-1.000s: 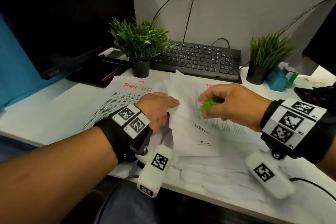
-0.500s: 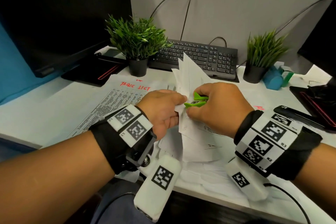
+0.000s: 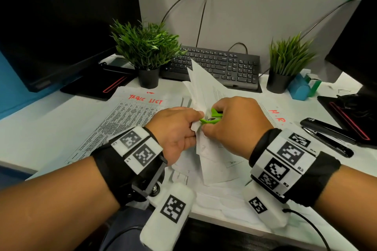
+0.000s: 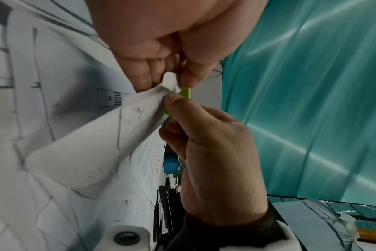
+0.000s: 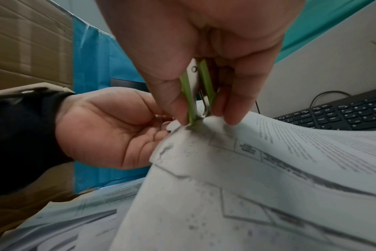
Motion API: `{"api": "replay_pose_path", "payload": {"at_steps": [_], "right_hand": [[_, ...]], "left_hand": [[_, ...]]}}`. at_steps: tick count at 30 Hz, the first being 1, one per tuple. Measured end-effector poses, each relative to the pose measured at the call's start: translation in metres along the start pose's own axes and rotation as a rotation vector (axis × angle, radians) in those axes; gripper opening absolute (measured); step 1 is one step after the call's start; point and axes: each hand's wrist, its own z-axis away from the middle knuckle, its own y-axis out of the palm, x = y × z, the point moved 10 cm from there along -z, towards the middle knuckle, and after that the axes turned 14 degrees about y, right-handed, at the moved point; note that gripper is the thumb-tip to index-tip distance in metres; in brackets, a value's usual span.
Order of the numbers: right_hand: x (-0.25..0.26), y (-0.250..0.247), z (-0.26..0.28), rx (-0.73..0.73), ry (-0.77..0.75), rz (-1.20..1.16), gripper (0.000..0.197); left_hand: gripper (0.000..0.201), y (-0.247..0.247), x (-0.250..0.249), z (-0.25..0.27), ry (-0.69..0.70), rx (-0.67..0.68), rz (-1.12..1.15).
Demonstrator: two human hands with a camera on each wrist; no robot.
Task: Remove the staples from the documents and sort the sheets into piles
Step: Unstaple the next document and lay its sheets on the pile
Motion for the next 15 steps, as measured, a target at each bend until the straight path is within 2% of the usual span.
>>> {"api": "replay_pose_path", "payload": {"at_steps": [5, 10, 13, 15], "right_hand": [[0.0, 0.0, -0.002, 0.007, -0.004, 0.02, 0.024], [-0.003, 0.004, -0.003, 0.039, -0.001, -0.008, 0.025], [-0.013, 0.011, -0.008, 0.156, 0.042, -0.138, 0.035], [-0.027, 0.012, -0.013, 0.239, 0.112, -0.291, 0.035]], "left_hand": [[0.025, 0.003, 0.001, 0.0, -0.008, 0.024, 0.007], [0.023, 0.0, 0.004, -0.004, 0.002, -0.031, -0.004], [0.019, -0.003, 0.008, -0.006, -0.005, -0.059, -0.014], [0.016, -0.008, 0.008, -0.009, -0.005, -0.088, -0.006]]}}
